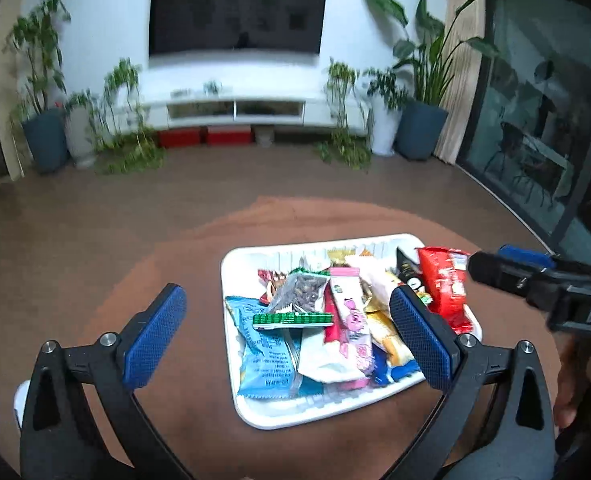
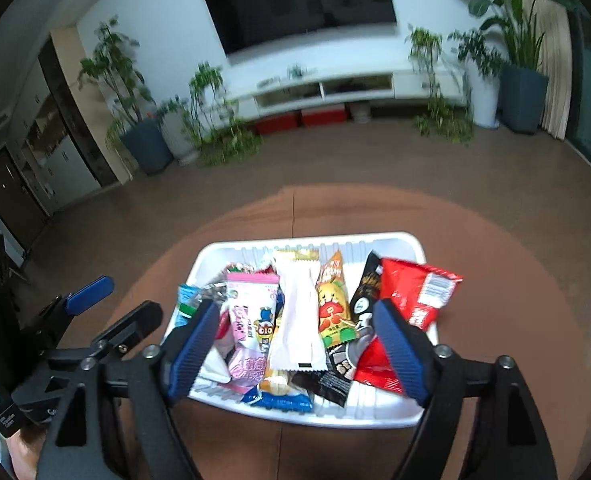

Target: Organize snacks

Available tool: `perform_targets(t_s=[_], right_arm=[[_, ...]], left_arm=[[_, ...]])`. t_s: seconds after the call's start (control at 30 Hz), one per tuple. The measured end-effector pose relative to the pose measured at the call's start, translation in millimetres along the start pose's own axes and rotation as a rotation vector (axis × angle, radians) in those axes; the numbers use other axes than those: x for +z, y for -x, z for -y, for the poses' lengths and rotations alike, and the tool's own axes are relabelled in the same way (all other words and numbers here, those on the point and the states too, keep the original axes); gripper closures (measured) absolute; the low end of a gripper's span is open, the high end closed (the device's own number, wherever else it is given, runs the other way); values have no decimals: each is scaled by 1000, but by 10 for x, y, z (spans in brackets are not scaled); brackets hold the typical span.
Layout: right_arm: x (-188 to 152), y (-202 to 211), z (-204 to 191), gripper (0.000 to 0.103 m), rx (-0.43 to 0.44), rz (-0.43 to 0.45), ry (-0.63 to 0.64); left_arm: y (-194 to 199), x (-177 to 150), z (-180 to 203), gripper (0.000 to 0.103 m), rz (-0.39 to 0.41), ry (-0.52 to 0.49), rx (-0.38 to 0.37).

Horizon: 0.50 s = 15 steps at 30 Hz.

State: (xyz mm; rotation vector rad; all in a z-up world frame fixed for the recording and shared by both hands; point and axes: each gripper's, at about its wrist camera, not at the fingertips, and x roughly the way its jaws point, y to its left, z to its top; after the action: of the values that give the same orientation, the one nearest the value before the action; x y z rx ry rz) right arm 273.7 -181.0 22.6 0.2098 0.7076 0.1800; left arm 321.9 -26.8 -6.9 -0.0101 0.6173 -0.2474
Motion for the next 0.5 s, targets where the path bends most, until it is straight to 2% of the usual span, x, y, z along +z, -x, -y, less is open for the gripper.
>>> perform_targets(t_s=[0.07,0.2,0.3,0.33,0.37,0.5], right_arm=[[-74,295,-17,11,12,84,14],[-225,910,-76,0,29,278,41],[-361,1494,-137,0,32,460,79],[-386,1604,-162,0,24,494,91],[-427,1763,-195,0,7,545,110],[-584,2371,-312,0,-58,713,169]], left_arm=[[292,-43,99,0,63,-32,18],[930,-173,358,0,180,-67,114],[1377,-347,544,0,252,-72,191],[1502,-393,614,0,240,-72,240],[1609,-434,673,0,237,-77,257],[1932,-597,818,0,233,-74,244]])
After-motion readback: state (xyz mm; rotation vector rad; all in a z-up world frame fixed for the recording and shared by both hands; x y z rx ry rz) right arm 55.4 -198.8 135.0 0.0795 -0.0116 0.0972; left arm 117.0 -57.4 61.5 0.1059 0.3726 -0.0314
